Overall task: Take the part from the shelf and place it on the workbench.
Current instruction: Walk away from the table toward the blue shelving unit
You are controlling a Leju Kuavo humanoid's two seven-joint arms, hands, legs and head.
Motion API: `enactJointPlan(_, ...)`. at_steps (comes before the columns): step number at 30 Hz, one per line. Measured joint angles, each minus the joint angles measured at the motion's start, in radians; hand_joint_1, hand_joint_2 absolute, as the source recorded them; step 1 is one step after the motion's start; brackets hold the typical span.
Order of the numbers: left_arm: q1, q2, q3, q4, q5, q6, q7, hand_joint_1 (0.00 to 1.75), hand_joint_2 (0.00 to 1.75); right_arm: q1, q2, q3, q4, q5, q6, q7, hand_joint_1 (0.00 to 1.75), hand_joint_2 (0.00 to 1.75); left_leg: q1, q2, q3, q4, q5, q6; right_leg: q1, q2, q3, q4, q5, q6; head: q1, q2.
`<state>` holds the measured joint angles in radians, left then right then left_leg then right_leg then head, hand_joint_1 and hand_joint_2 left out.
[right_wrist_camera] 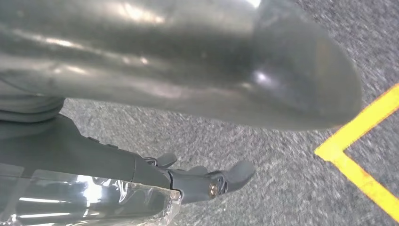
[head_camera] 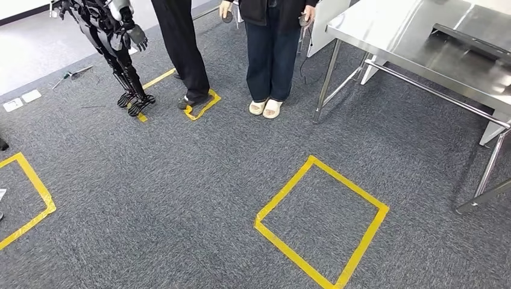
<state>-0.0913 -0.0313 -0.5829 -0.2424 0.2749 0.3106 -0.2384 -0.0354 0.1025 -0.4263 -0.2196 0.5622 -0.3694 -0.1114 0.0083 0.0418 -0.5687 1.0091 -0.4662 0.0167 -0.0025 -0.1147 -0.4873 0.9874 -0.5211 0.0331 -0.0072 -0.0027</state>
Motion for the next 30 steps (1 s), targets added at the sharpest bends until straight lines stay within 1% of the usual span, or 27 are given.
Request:
enactJointPlan(1, 0.001, 0.001, 0.000, 0.000, 0.000, 0.000, 0.000, 0.00, 0.00, -0.003, 0.000, 0.000, 0.000, 0.002, 0.003, 0.003, 0.00, 0.00, 0.000, -0.011, -0.002, -0.004, 0.005, 0.009, -0.002, 0.012, -0.004, 0.008, -0.006, 0.004, 0.001, 0.000)
enactJointPlan(2, 0.002, 0.001, 0.000, 0.000, 0.001, 0.000, 0.000, 0.00, 0.00, -0.004, 0.001, 0.000, 0.000, 0.005, 0.007, 0.006, 0.00, 0.00, 0.000, -0.021, -0.004, -0.008, 0.010, 0.017, -0.005, 0.034, -0.016, 0.031, -0.020, 0.006, 0.001, 0.000)
enactJointPlan(4, -0.002, 0.001, 0.000, 0.000, 0.002, 0.000, 0.000, 0.00, 0.00, -0.004, 0.001, 0.000, 0.000, 0.012, 0.011, 0.013, 0.00, 0.00, 0.001, -0.042, -0.008, -0.011, 0.016, 0.027, -0.008, 0.089, -0.069, 0.142, -0.073, 0.001, 0.003, 0.000)
enactJointPlan(5, -0.004, 0.000, 0.000, 0.000, 0.003, 0.000, 0.001, 0.00, 0.00, -0.003, 0.002, 0.000, 0.000, 0.015, 0.013, 0.018, 0.00, 0.00, 0.001, -0.054, -0.011, -0.010, 0.017, 0.029, -0.008, 0.102, -0.103, 0.215, -0.100, -0.002, 0.004, 0.000)
enactJointPlan(6, -0.004, 0.000, 0.000, 0.000, 0.003, 0.000, 0.001, 0.00, 0.00, -0.002, 0.002, 0.000, 0.000, 0.018, 0.013, 0.023, 0.00, 0.00, 0.000, -0.067, -0.013, -0.010, 0.019, 0.031, -0.008, 0.107, -0.132, 0.274, -0.118, -0.002, 0.004, 0.000)
enactJointPlan(7, -0.003, 0.000, 0.000, 0.000, 0.004, 0.000, 0.002, 0.00, 0.00, -0.002, 0.001, 0.000, 0.000, 0.021, 0.014, 0.027, 0.00, 0.00, 0.000, -0.081, -0.014, -0.010, 0.020, 0.031, -0.009, 0.109, -0.145, 0.299, -0.119, 0.003, 0.004, 0.000)
enactJointPlan(8, -0.002, 0.000, 0.001, 0.000, 0.004, 0.000, 0.003, 0.00, 0.00, -0.002, 0.001, 0.000, -0.001, 0.025, 0.015, 0.030, 0.00, 0.00, 0.001, -0.095, -0.015, -0.009, 0.022, 0.030, -0.010, 0.111, -0.138, 0.281, -0.104, 0.011, 0.004, 0.000)
enactJointPlan(9, -0.001, 0.000, 0.001, 0.000, 0.005, 0.000, 0.004, 0.00, 0.00, -0.003, 0.001, 0.000, -0.001, 0.028, 0.016, 0.033, 0.00, 0.00, 0.001, -0.110, -0.014, -0.009, 0.023, 0.027, -0.013, 0.118, -0.114, 0.227, -0.076, 0.021, 0.004, 0.000)
enactJointPlan(10, -0.001, 0.000, 0.001, 0.000, 0.006, 0.000, 0.004, 0.00, 0.00, -0.004, 0.001, 0.001, -0.002, 0.030, 0.018, 0.035, 0.00, 0.00, 0.002, -0.124, -0.015, -0.009, 0.025, 0.024, -0.017, 0.139, -0.079, 0.150, -0.044, 0.029, 0.004, 0.000)
enactJointPlan(11, -0.002, -0.001, 0.001, 0.000, 0.006, 0.000, 0.004, 0.00, 0.00, -0.004, 0.001, 0.001, -0.002, 0.032, 0.019, 0.037, 0.00, 0.00, 0.001, -0.138, -0.017, -0.007, 0.027, 0.020, -0.020, 0.162, -0.050, 0.082, -0.019, 0.033, 0.004, 0.000)
enactJointPlan(12, -0.003, -0.001, 0.001, 0.000, 0.006, 0.000, 0.004, 0.00, 0.00, -0.004, 0.001, 0.001, -0.003, 0.033, 0.020, 0.038, 0.00, 0.00, 0.000, -0.149, -0.020, -0.006, 0.029, 0.014, -0.022, 0.181, -0.031, 0.036, -0.003, 0.033, 0.003, 0.000)
enactJointPlan(13, -0.003, -0.001, 0.001, 0.000, 0.006, 0.000, 0.005, 0.00, 0.00, -0.005, 0.001, 0.001, -0.003, 0.033, 0.020, 0.039, 0.00, 0.00, 0.000, -0.160, -0.025, -0.006, 0.033, 0.008, -0.022, 0.192, -0.021, 0.014, 0.004, 0.029, 0.003, 0.000)
enactJointPlan(15, 0.000, -0.001, 0.001, 0.001, 0.007, 0.000, 0.005, 0.00, 0.00, -0.006, 0.002, 0.001, -0.003, 0.034, 0.020, 0.041, 0.00, 0.00, 0.002, -0.178, -0.032, -0.008, 0.040, -0.006, -0.018, 0.175, -0.018, 0.012, 0.009, 0.017, 0.002, 0.000)
enactJointPlan(16, 0.002, -0.001, 0.001, 0.001, 0.007, 0.000, 0.006, 0.00, 0.00, -0.007, 0.002, 0.001, -0.004, 0.034, 0.020, 0.042, 0.00, 0.00, 0.002, -0.168, -0.036, -0.005, 0.038, -0.012, -0.019, 0.163, -0.017, 0.011, 0.012, 0.010, 0.001, 0.000)
enactJointPlan(17, 0.004, -0.001, 0.001, 0.001, 0.007, 0.000, 0.008, 0.00, 0.00, -0.007, 0.002, 0.001, -0.005, 0.034, 0.020, 0.043, 0.00, 0.00, 0.002, -0.144, -0.046, 0.013, 0.026, -0.016, -0.020, 0.150, -0.016, 0.009, 0.016, 0.001, -0.001, 0.000)
enactJointPlan(18, 0.003, -0.001, 0.001, 0.002, 0.006, 0.000, 0.010, 0.00, 0.00, -0.007, 0.002, 0.001, -0.005, 0.034, 0.020, 0.044, 0.00, 0.00, 0.001, -0.114, -0.064, 0.053, 0.001, -0.018, -0.022, 0.136, -0.016, 0.006, 0.018, -0.008, -0.003, 0.000)
enactJointPlan(19, 0.002, -0.002, 0.001, 0.001, 0.004, 0.000, 0.012, 0.00, 0.00, -0.005, 0.003, 0.001, -0.006, 0.034, 0.020, 0.046, 0.00, 0.00, 0.001, -0.082, -0.091, 0.114, -0.033, -0.020, -0.020, 0.120, -0.017, 0.005, 0.018, -0.014, -0.006, 0.000)
enactJointPlan(20, 0.001, -0.002, 0.001, 0.001, 0.002, 0.000, 0.014, 0.00, 0.00, -0.003, 0.003, 0.001, -0.006, 0.033, 0.020, 0.047, 0.00, 0.00, 0.001, -0.064, -0.124, 0.186, -0.069, -0.023, -0.017, 0.103, -0.018, 0.005, 0.017, -0.020, -0.008, 0.000)
enactJointPlan(21, 0.001, -0.002, 0.001, 0.002, 0.000, 0.000, 0.015, 0.00, 0.00, 0.000, 0.002, 0.001, -0.006, 0.032, 0.020, 0.048, 0.00, 0.00, 0.003, -0.058, -0.152, 0.250, -0.094, -0.025, -0.014, 0.086, -0.018, 0.006, 0.016, -0.021, -0.008, 0.000)
enactJointPlan(22, 0.003, -0.003, 0.001, 0.002, -0.001, 0.000, 0.016, 0.00, 0.00, 0.001, 0.002, 0.001, -0.006, 0.031, 0.020, 0.049, 0.00, 0.00, 0.004, -0.055, -0.168, 0.287, -0.104, -0.026, -0.012, 0.070, -0.019, 0.006, 0.015, -0.022, -0.008, 0.000)
enactJointPlan(23, 0.004, -0.003, 0.001, 0.002, -0.002, 0.000, 0.018, 0.00, 0.00, 0.001, 0.002, 0.001, -0.006, 0.031, 0.020, 0.049, 0.00, 0.00, 0.005, -0.051, -0.161, 0.281, -0.093, -0.027, -0.011, 0.055, -0.020, 0.006, 0.015, -0.022, -0.008, 0.000)
enactJointPlan(24, 0.005, -0.003, 0.001, 0.002, -0.002, 0.000, 0.019, 0.00, 0.00, 0.001, 0.002, 0.001, -0.006, 0.030, 0.020, 0.049, 0.00, 0.00, 0.006, -0.042, -0.132, 0.235, -0.068, -0.027, -0.011, 0.041, -0.020, 0.006, 0.014, -0.022, -0.008, 0.000)
enactJointPlan(26, 0.003, -0.003, 0.001, 0.001, -0.004, 0.001, 0.021, 0.00, 0.00, 0.000, 0.003, 0.001, -0.006, 0.030, 0.020, 0.050, 0.00, 0.00, 0.004, 0.008, -0.046, 0.091, -0.017, -0.024, -0.005, 0.017, -0.016, 0.007, 0.010, -0.020, -0.009, 0.000)
enactJointPlan(27, 0.001, -0.004, 0.001, 0.001, -0.005, 0.002, 0.023, 0.00, 0.00, 0.000, 0.003, 0.001, -0.006, 0.030, 0.020, 0.050, 0.00, 0.00, 0.002, 0.029, -0.018, 0.040, -0.004, -0.019, 0.000, 0.008, -0.015, 0.008, 0.008, -0.018, -0.007, 0.000)
enactJointPlan(28, -0.001, -0.004, 0.001, 0.001, -0.007, 0.003, 0.025, 0.00, 0.00, -0.001, 0.003, 0.001, -0.006, 0.030, 0.020, 0.050, 0.00, 0.00, -0.002, 0.042, -0.005, 0.014, -0.001, -0.014, 0.004, -0.002, -0.012, 0.008, 0.005, -0.014, -0.005, 0.000)
enactJointPlan(29, -0.002, -0.004, 0.000, 0.001, -0.010, 0.003, 0.027, 0.00, 0.00, -0.001, 0.003, 0.001, -0.006, 0.029, 0.020, 0.050, 0.00, 0.00, -0.007, 0.038, -0.006, 0.008, -0.002, -0.007, 0.006, -0.012, -0.011, 0.007, 0.005, -0.010, -0.003, 0.000)
enactJointPlan(30, -0.003, -0.004, 0.000, 0.001, -0.011, 0.004, 0.028, 0.00, 0.44, -0.002, 0.003, 0.001, -0.007, 0.029, 0.020, 0.050, 0.00, 0.00, -0.009, 0.023, -0.007, 0.005, 0.001, 0.001, 0.006, -0.022, -0.008, 0.007, 0.003, -0.005, 0.000, 0.000)
